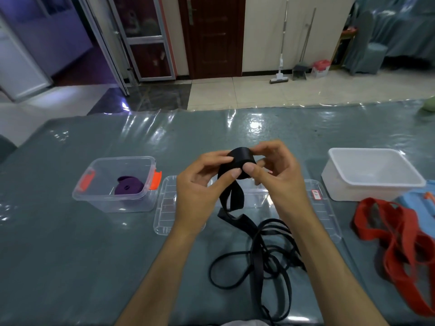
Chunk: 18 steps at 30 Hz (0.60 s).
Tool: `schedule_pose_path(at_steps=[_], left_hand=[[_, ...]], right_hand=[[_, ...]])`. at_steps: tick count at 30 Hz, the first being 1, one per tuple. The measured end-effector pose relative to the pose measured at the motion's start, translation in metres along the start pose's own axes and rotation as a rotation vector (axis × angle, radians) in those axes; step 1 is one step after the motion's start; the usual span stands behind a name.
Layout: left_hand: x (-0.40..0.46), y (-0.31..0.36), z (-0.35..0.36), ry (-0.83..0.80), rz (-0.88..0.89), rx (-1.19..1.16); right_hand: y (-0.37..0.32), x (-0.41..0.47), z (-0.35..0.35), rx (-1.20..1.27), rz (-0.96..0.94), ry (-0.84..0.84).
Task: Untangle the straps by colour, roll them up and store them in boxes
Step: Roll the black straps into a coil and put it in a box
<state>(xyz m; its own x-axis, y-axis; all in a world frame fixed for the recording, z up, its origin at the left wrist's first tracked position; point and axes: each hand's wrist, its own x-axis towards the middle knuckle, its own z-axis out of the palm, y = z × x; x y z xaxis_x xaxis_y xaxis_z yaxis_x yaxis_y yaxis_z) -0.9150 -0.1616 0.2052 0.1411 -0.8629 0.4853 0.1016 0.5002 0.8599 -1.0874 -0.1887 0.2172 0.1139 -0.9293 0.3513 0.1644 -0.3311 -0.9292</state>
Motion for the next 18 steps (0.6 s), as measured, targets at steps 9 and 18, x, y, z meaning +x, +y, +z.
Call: schedule_pose_path(at_steps=[9,18], left_hand=[[0.024,0.014,-0.006,0.062,0.021,0.04],[0.04,0.024,-0.014,-0.009,0.045,0.144]], right_hand=[[-0.006,0.009,0.008,-0.05,0.035,0.037],[-0.012,0.02,0.014,0.084,-0.051,0.058]])
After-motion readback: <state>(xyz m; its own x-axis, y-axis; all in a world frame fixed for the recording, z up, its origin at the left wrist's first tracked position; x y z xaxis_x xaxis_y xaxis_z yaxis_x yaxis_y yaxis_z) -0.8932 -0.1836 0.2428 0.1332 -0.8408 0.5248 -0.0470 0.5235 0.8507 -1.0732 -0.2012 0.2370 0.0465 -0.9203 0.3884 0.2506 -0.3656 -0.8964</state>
